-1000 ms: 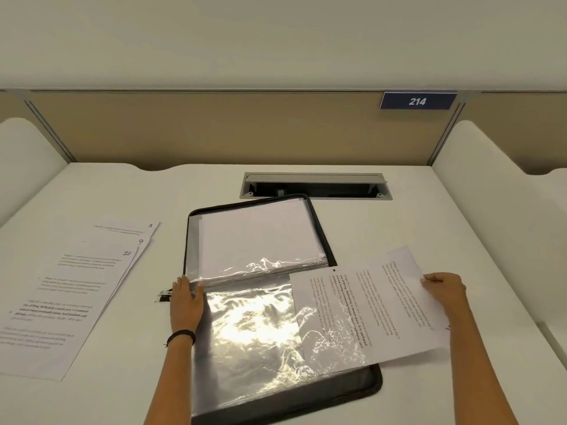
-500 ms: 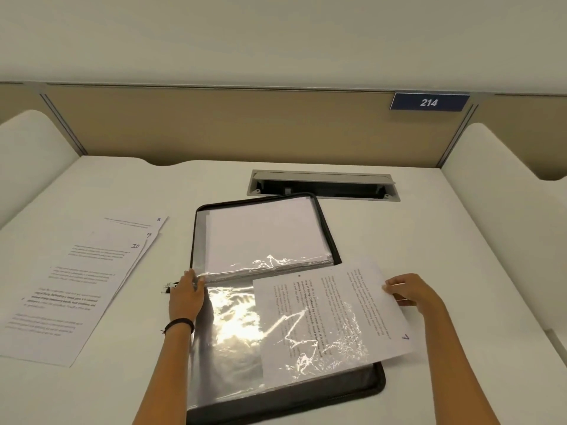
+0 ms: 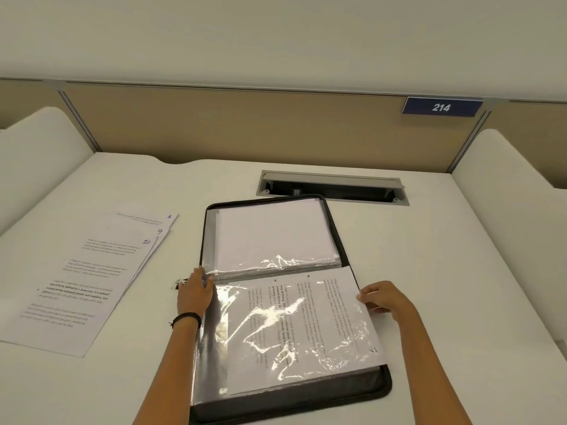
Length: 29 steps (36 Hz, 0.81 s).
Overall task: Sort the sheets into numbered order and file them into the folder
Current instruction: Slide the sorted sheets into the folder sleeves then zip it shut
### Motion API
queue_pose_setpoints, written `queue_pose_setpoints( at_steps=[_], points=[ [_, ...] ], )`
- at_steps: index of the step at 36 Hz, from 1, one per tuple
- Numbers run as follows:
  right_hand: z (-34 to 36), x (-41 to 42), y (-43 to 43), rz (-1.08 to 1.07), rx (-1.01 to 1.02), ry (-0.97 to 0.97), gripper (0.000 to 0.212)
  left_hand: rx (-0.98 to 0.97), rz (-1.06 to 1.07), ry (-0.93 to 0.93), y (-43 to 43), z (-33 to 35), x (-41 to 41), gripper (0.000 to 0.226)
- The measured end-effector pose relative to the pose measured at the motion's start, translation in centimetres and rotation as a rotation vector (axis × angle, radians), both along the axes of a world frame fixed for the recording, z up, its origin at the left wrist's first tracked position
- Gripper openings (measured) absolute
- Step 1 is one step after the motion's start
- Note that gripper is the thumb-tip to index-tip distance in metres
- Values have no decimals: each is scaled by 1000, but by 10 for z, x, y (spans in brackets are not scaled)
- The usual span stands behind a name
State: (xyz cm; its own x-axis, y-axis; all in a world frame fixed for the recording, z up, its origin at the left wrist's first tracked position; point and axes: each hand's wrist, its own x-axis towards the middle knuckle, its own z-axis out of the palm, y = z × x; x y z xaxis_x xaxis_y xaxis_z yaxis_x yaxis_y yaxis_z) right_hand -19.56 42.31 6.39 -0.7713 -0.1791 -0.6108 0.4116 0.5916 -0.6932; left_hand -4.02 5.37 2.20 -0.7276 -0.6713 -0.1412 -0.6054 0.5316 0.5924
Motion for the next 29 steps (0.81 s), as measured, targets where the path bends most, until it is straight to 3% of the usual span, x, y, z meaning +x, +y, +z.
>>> queue_pose_setpoints(
  at_steps=[18,22,29],
  points=[
    [6,18,-14,2,-11,0,8,10,-46,-28,-9,-3,3,25],
    [6,22,-11,0,-23,-20,21,2,-56,-27,-10,-3,4,26],
    [19,31,-10,-17,-43,-96,20,15,-79,-12,-11,1,7,19]
  ],
)
